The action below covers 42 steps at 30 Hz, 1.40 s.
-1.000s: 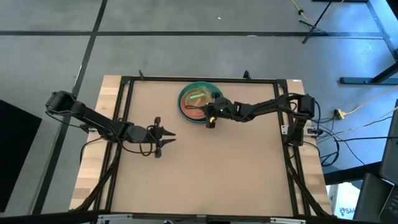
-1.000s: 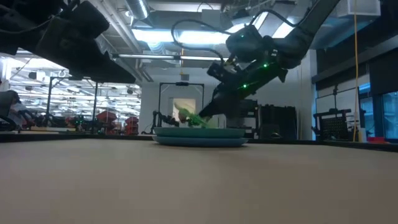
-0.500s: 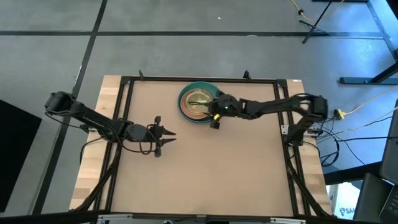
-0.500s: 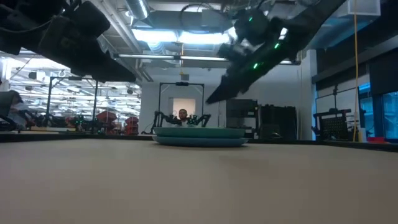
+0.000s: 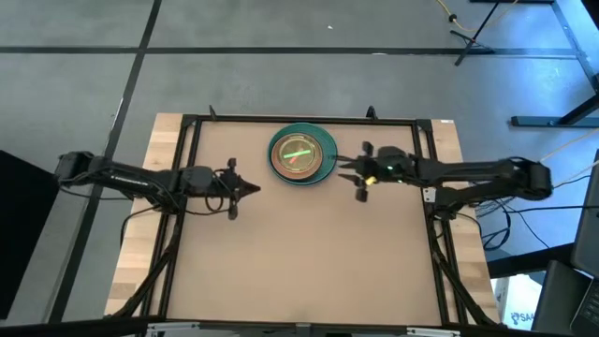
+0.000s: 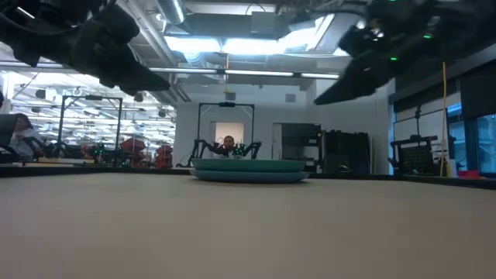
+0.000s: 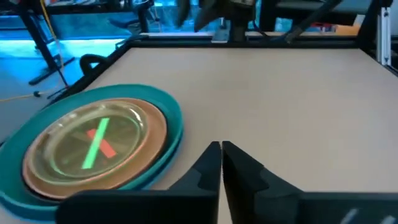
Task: Stack plastic plates
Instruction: Return to Home Position
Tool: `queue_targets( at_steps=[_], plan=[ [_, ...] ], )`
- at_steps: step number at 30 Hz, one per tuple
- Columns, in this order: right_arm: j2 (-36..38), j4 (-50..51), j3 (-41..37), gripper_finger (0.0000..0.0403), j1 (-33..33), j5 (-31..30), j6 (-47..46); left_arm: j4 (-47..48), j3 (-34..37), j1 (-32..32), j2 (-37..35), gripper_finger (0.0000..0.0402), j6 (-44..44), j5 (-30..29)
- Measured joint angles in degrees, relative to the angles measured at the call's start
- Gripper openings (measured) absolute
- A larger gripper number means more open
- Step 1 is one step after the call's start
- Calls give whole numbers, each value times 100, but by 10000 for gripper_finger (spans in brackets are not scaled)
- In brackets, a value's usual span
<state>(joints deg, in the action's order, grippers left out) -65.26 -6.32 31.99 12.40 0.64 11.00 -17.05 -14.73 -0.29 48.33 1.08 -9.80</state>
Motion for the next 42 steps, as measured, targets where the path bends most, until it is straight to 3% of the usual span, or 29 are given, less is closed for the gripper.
queue_targets(
  at_steps=[5,12,17,27,35,42],
  plan=[
    [1151,-316,-939,68,0,7,-478,187,201,479,-473,4,-63,406],
    [2729,-497,-1977,4,6,-19,-1239,75,1018,570,-1641,2,140,586],
    [3838,-464,-2334,9,4,-184,-1521,168,1434,570,-2591,1,338,569],
    [5397,66,-2798,2,-2,-402,-1872,1042,1428,570,-3848,3,328,459],
    [6179,464,-3161,1,-4,-107,-1896,1589,1427,564,-4839,3,313,623],
    [6251,532,-3156,2,-3,-6,-1809,1621,1423,564,-4734,3,262,640]
  ],
)
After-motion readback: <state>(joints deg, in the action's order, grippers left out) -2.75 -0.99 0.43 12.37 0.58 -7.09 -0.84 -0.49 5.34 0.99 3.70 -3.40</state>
